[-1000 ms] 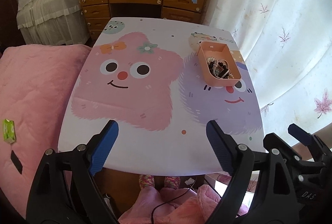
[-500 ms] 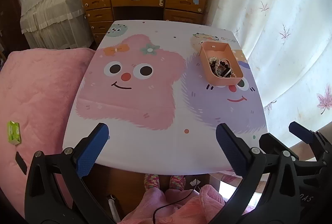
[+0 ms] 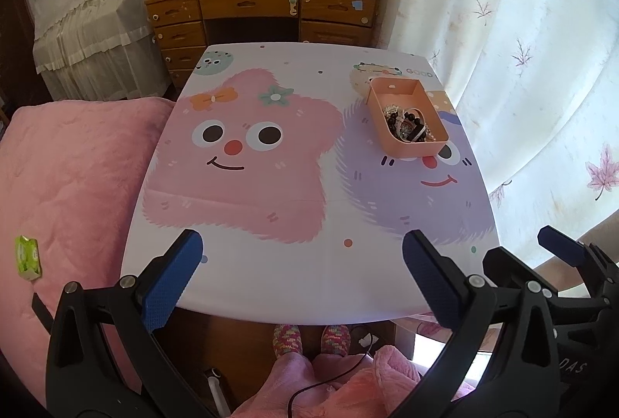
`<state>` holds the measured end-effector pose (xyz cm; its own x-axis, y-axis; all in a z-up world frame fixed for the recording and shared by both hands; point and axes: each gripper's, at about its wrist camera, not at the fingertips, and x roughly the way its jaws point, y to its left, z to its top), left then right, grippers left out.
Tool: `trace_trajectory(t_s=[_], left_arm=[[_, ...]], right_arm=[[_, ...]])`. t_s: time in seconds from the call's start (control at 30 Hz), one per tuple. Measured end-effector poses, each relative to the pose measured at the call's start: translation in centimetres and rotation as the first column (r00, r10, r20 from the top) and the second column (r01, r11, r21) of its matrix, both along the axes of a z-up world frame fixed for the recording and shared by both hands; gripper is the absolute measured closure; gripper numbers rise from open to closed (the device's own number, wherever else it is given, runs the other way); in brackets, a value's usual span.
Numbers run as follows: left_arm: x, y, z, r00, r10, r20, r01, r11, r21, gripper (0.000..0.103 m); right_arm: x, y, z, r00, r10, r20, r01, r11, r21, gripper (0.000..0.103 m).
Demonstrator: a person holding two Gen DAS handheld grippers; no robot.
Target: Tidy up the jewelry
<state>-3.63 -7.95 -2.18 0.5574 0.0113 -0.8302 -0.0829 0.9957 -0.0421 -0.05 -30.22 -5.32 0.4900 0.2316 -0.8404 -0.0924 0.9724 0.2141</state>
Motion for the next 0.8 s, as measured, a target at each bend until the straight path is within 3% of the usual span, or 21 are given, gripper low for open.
trace_trajectory(t_s=[0.8], left_arm=[[-0.1, 1.3, 0.0, 1.0, -0.02, 0.005, 0.02, 1.0, 0.007, 0.001]], right_arm=[[-0.9, 0.9, -0.2, 1.0, -0.013, -0.012, 0.013, 1.0, -0.011, 0.0]])
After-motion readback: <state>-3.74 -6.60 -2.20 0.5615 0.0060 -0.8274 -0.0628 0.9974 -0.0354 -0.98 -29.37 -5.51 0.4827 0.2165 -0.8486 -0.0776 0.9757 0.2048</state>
